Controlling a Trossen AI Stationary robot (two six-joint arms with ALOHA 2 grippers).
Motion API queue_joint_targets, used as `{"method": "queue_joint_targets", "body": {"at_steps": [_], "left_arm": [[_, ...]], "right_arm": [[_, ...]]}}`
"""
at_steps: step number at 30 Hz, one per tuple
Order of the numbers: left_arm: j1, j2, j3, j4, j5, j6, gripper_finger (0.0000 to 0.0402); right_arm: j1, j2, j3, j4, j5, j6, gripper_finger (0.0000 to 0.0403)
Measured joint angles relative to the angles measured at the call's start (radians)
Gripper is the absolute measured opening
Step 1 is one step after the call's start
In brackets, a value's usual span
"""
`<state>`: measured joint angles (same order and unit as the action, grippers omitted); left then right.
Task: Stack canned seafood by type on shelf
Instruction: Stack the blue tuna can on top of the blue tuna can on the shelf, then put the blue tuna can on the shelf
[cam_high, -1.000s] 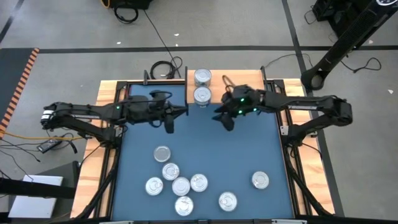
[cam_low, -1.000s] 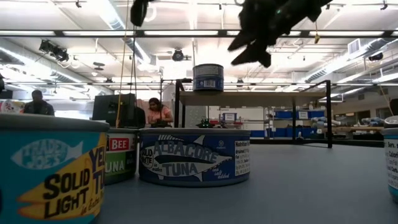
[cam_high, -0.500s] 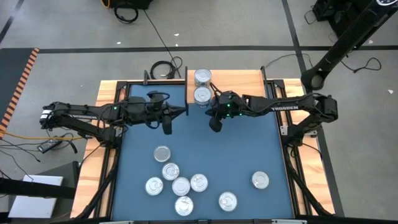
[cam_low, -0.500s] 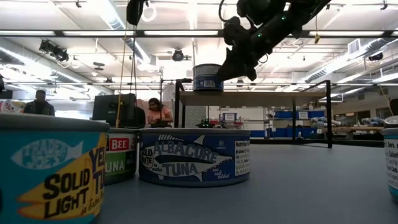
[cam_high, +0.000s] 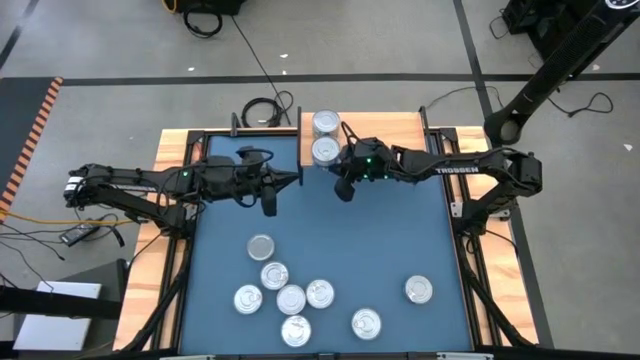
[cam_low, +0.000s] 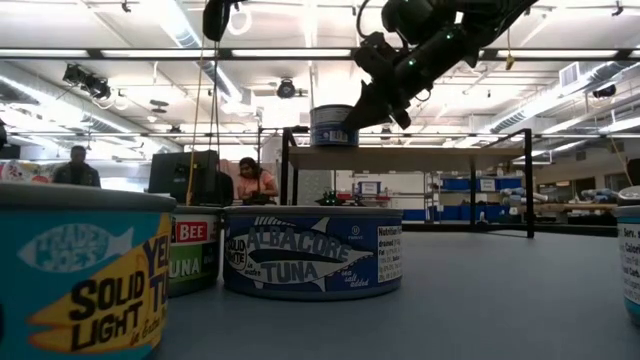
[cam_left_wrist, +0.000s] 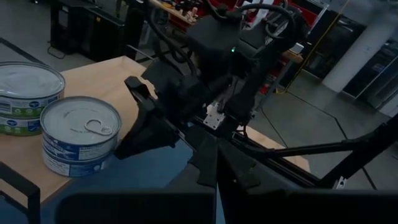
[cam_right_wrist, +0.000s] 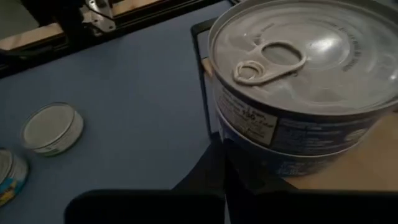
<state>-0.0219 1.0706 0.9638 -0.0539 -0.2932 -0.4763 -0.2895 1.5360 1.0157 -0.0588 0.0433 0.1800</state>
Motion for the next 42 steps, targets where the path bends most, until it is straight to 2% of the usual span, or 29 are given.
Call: {"method": "queue_joint_targets", "body": {"at_steps": [18,24,28,33,35,38,40,42], "left_arm": [[0.0,0.0,0.0,-0.023,-0.002,0.026,0.0005],[0.0,0.001,0.0,-0.026,-0.005,0.026,0.0005],[0.0,0.001,0.0,-0.047,0.003,0.021,0.0005],[-0.069,0.002,0.001,-0.198,0.1,0.019,0.0005],[-0.121,-0.004,0.001,-0.254,0.125,-0.016,0.0003],[-0.221,-0.011,0.001,-0.317,0.131,-0.162,0.0002],[-0.296,-0.011,-0.013,-0.339,0.099,-0.295,0.0002],[-0.374,-0.011,-0.04,-0.352,0.025,-0.439,0.0002]], "right_arm": [[-0.065,-0.002,0.0,0.021,-0.006,0.0,0.0],[-0.065,-0.069,0.0,-0.013,-0.014,-0.001,0.0],[-0.067,-0.146,0.0,-0.127,-0.016,-0.001,0.0],[-0.02,-0.267,0.0,-0.424,-0.103,-0.034,0.0],[0.025,-0.313,0.0,-0.517,-0.162,-0.028,0.0],[0.1,-0.353,0.0,-0.606,-0.28,0.041,0.0001],[0.156,-0.356,-0.004,-0.6,-0.336,0.136,0.0004],[0.213,-0.348,-0.024,-0.551,-0.355,0.212,0.0007]]}}
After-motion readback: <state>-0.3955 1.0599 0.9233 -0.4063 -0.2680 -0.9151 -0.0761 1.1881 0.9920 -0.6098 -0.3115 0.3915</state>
